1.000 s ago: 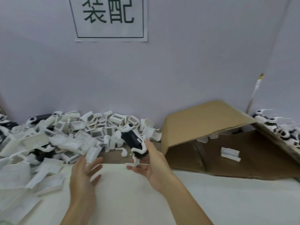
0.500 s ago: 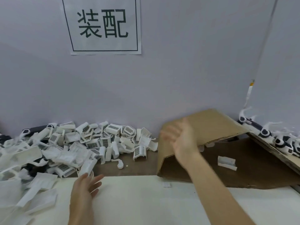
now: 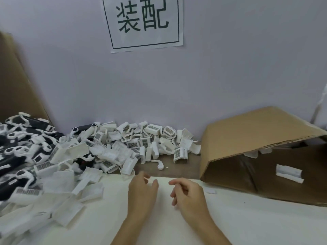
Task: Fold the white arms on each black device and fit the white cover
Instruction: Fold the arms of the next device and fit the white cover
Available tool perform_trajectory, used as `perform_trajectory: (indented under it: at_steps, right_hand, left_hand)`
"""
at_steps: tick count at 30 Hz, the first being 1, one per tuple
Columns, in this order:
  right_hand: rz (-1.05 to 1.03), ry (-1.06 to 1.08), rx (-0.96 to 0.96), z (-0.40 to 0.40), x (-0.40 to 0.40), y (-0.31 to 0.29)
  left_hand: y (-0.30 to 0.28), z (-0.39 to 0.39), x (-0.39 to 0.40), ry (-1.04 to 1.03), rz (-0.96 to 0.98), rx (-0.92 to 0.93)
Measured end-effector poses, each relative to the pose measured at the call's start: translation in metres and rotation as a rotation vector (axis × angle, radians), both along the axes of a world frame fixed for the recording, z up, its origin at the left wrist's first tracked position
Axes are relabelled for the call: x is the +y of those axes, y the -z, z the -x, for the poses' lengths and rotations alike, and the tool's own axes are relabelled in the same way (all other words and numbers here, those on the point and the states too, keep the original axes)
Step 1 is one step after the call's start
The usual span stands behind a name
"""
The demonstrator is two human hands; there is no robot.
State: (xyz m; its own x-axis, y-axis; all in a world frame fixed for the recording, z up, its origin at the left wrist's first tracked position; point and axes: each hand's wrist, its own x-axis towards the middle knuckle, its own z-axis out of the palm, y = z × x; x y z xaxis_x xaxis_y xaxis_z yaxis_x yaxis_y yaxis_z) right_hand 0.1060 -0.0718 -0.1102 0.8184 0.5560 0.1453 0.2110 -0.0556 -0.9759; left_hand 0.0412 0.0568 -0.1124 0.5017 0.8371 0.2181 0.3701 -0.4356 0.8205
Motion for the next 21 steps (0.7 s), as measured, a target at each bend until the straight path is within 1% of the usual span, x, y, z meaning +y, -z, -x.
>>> perform_trajectory:
  at_steps: [3,6,10,12,15,19,21]
  right_hand:
    - [-0.01,-0.007,0.003,-0.001,0.002,0.001]
    - [-0.021,-0.009,0.006,-0.002,0.003,0.004]
    - [-0.027,-0.01,0.002,-0.005,0.003,0.004]
    - [-0.039,-0.008,0.005,-0.006,0.002,0.005]
    - [-0.06,0.003,0.031,-0.007,0.002,0.005]
    - [-0.088,0.039,0.051,-0.008,0.002,0.003]
    - [-0.11,0.08,0.045,-0.009,0.002,0.002]
  left_hand:
    - [-0.014,-0.028,0.014,0.059,-0.11,0.129]
    - [-0.025,-0.053,0.027,0.126,-0.161,0.219]
    - [-0.024,-0.073,0.042,0.301,-0.315,0.359]
    - [-0.019,-0.078,0.045,0.298,-0.349,0.381]
    - [-0.013,-0.078,0.043,0.208,-0.275,0.285]
    - [-0.023,-0.061,0.033,0.045,-0.154,-0.01]
    - [-0.029,-0.045,0.028,0.044,-0.048,-0.099]
